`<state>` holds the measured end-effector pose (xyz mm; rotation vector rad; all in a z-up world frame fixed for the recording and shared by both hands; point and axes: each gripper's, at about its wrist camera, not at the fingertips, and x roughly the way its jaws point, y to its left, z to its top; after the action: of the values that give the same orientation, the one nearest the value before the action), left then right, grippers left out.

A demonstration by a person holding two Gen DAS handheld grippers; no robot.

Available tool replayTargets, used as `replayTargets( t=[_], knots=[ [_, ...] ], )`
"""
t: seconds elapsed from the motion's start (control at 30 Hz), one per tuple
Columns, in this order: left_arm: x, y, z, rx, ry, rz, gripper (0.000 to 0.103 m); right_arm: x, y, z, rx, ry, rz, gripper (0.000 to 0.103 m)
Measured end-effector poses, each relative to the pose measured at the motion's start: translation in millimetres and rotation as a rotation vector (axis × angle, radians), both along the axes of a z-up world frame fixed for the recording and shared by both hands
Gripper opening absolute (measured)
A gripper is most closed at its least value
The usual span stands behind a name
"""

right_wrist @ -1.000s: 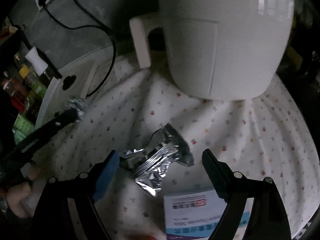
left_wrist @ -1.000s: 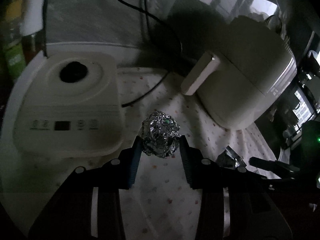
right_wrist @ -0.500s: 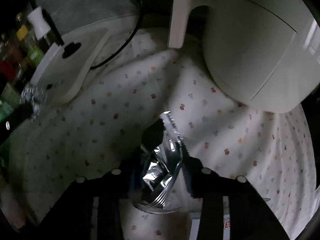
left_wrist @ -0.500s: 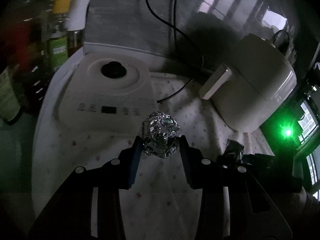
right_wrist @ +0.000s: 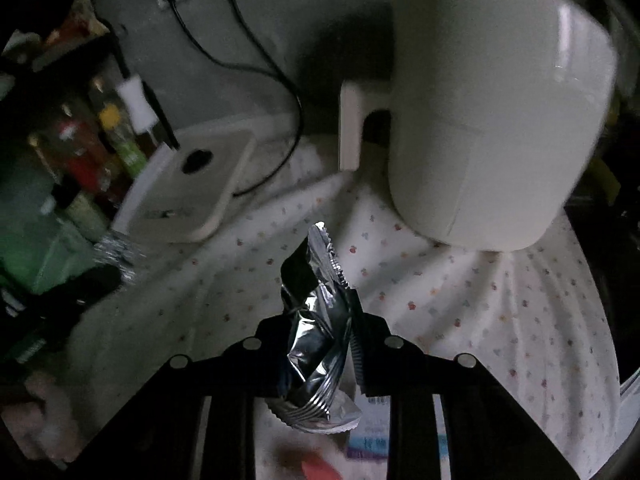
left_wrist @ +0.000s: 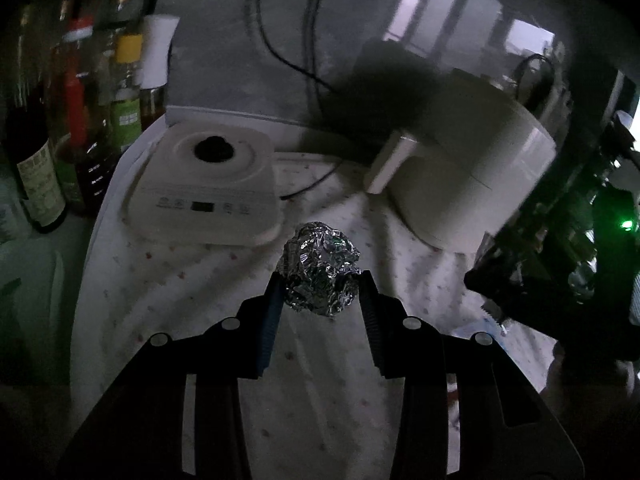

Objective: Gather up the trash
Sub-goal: 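Carry the foil ball and foil wrapper in both grippers over the white bin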

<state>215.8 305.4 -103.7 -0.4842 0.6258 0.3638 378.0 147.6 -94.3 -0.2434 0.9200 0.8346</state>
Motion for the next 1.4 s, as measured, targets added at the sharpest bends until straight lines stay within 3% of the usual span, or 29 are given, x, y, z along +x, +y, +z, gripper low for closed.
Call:
replayTargets(
  t=[0.3, 0.5, 0.87, 1.07, 1.27, 1.4],
  knots=[
    [-18.4, -103.6, 20.9, 0.029, -0.006, -0.069, 0.038, -44.1, -121.2, 33.0, 0.114, -0.007, -0.037, 0.024],
    [-30.6, -187.3, 24.2, 0.042, 0.007, -0.186, 0.038, -68.9, -216.5, 29.1, 0.109, 0.008, -0.131, 0.024],
    [-32.1, -305.3, -7.7, -0.023, 0.033, -0.393, 0.038, -108.9, -365.6, -7.7, 0.041, 0.046, -0.338, 0.024],
    [-25.6, -354.1, -36.0, -0.048, 0.082, -0.507, 0.038, -124.9, -422.3, -35.1, 0.022, 0.089, -0.436, 0.024],
    [-15.1, -389.5, -75.9, -0.125, 0.14, -0.601, 0.038, -134.4, -467.5, -69.4, 0.004, 0.145, -0.535, 0.025],
    [-10.1, -413.7, -94.3, -0.119, 0.158, -0.689, 0.038, -141.9, -492.0, -97.1, -0.015, 0.17, -0.609, 0.025]
  ],
)
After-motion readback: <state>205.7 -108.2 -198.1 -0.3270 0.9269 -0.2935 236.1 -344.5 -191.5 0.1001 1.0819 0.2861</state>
